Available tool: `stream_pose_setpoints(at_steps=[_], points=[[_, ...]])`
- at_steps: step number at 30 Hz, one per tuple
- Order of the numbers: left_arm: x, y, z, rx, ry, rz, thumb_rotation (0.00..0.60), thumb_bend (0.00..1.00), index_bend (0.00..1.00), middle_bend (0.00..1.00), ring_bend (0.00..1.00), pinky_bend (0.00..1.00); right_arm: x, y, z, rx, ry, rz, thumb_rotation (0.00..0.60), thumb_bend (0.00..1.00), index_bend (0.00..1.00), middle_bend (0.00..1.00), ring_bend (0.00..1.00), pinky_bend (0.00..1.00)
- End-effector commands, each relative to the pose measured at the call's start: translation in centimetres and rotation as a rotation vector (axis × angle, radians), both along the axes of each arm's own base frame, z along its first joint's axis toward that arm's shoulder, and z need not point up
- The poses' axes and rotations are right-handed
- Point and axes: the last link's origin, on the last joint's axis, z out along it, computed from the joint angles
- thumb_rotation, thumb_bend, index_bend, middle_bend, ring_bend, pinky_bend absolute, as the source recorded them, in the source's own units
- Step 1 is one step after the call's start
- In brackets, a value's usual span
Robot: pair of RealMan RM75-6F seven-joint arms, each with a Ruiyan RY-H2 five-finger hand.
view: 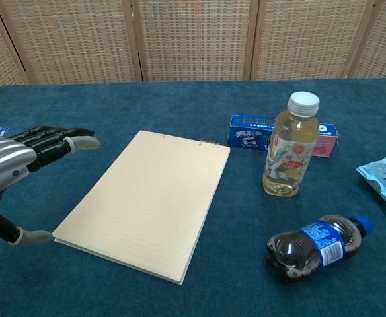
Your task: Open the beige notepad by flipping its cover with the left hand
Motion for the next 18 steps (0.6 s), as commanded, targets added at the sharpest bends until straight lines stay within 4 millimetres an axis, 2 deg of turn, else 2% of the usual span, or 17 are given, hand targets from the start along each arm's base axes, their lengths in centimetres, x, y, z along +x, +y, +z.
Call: stream_pose_setpoints(at_steps=[1, 13, 18], points=[[0.3, 0.1, -0.8, -0.017, 0.015, -0.001, 0.600, 0.04, 0.02, 0.00, 0.00, 0.00, 0.0, 0.0, 0.0, -0.001, -0.002, 0.000, 0.600, 0.26, 0.00, 0.00, 0.00, 0.00], [2.3, 0.9, -3.2, -0.064, 0.042, 0.001, 0.600, 0.04, 0.02, 0.00, 0.00, 0.00, 0.1, 0.0, 0.0, -0.001, -0.018, -0.002, 0.600, 0.26, 0.00, 0.00, 0.00, 0.00], [2.9, 0.9, -3.9, -0.077, 0.050, 0.001, 0.600, 0.09, 0.02, 0.00, 0.00, 0.00, 0.0, 0.0, 0.0, -0.001, -0.025, -0.003, 0.600, 0.26, 0.00, 0.00, 0.00, 0.00]])
